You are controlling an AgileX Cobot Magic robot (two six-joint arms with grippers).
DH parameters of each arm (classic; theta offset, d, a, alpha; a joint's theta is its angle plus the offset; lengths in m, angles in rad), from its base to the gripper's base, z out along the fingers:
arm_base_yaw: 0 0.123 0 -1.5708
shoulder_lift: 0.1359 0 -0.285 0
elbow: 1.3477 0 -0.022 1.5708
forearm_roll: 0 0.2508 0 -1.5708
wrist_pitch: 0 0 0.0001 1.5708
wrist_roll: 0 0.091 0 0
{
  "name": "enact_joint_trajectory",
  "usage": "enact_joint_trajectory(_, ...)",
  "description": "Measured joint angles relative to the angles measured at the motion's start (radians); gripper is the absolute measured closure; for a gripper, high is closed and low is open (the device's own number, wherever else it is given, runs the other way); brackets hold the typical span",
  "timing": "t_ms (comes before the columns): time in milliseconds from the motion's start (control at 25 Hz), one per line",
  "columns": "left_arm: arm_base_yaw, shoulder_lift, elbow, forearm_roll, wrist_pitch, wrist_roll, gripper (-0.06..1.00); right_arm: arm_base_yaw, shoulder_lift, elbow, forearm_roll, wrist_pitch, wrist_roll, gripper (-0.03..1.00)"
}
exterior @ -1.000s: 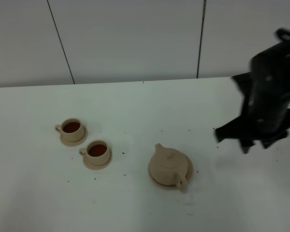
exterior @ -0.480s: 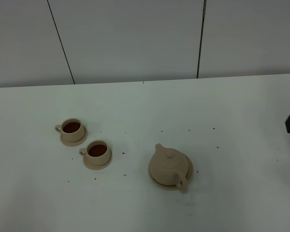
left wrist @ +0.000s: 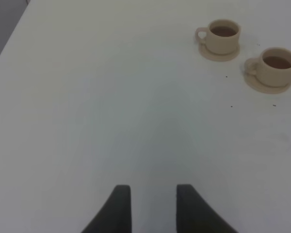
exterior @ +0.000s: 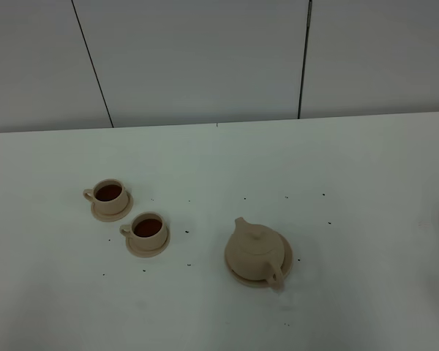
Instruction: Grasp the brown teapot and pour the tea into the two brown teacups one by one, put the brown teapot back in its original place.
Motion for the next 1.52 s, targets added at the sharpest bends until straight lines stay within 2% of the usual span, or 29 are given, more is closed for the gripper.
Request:
enact_joint_trajectory(160, 0.0, 0.0, 0.0, 0.0, 0.0, 0.001, 0.65, 0.0, -0.192, 0.103, 0.001, -0.023, -0.034, 0.57)
enact_joint_trajectory(400, 0.0, 0.0, 0.0, 0.0, 0.0, 0.0, 0.65, 0.0, -0.367, 0.124, 0.005, -0.067, -0.07, 0.57)
enact_joint_trajectory(1280, 0.0, 0.0, 0.0, 0.0, 0.0, 0.001, 0.65, 0.0, -0.721, 0.129, 0.031, -0.07, -0.113, 0.57)
enact_joint_trajectory(1520, 0.0, 0.0, 0.0, 0.0, 0.0, 0.001, 0.65, 0.0, -0.74, 0.129, 0.033, -0.068, -0.116, 0.57)
